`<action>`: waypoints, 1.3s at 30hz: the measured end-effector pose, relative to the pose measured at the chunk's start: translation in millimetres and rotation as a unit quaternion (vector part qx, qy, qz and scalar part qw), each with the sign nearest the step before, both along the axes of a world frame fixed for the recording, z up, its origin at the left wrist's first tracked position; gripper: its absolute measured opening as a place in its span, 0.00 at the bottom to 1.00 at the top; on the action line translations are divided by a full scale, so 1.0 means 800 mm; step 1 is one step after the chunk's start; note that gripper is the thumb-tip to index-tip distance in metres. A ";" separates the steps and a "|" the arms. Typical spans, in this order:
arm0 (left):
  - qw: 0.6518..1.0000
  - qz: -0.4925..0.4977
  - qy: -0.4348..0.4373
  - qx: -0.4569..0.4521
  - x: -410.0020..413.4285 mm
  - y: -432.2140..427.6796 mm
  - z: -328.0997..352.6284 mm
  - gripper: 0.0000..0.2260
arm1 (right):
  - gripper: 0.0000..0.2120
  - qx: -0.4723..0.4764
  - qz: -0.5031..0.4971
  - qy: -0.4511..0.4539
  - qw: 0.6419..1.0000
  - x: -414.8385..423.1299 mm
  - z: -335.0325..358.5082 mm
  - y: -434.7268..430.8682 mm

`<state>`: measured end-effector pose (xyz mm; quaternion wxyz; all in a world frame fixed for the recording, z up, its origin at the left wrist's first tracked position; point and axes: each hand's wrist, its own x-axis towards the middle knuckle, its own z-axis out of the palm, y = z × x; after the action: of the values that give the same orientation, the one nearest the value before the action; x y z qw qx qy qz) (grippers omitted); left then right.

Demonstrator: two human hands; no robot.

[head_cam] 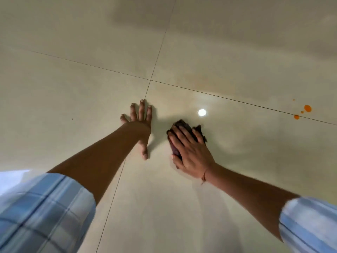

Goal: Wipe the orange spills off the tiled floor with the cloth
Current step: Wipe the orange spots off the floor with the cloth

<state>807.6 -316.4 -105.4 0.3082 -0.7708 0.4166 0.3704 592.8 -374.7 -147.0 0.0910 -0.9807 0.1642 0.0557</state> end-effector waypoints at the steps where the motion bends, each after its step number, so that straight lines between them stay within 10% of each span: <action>1: 1.000 0.005 -0.010 0.010 -0.004 -0.005 -0.001 0.76 | 0.31 -0.007 -0.011 0.006 1.000 0.029 0.002 -0.025; 6: 0.998 0.042 -0.029 0.028 -0.005 -0.015 -0.010 0.79 | 0.31 -0.011 -0.212 0.000 0.977 0.137 0.004 -0.122; 12: 0.998 0.038 -0.034 0.022 -0.009 -0.018 -0.001 0.80 | 0.32 -0.028 -0.058 0.020 0.998 0.038 0.001 -0.099; 17: 0.999 0.033 -0.038 0.017 -0.007 -0.015 -0.007 0.81 | 0.30 -0.019 -0.224 -0.003 0.974 0.106 0.001 -0.149; 23: 0.999 0.022 -0.027 -0.010 -0.013 -0.015 0.005 0.78 | 0.31 -0.025 -0.074 0.020 0.997 0.040 -0.001 -0.066; 28: 1.000 0.006 -0.015 -0.026 -0.010 -0.006 0.009 0.77 | 0.30 -0.027 -0.156 -0.005 0.987 0.104 0.001 -0.061; 33: 0.996 0.008 -0.013 -0.085 -0.004 -0.007 0.033 0.71 | 0.29 0.003 0.063 -0.009 0.998 0.035 0.000 -0.044; 39: 0.976 -0.026 0.011 -0.215 -0.027 -0.079 0.026 0.67 | 0.30 -0.045 -0.199 -0.031 0.979 0.054 -0.003 -0.195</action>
<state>785.7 -379.8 -84.3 0.1401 -0.8041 0.5097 0.2720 636.1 -531.0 -149.6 0.0614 -0.9328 0.3550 -0.0016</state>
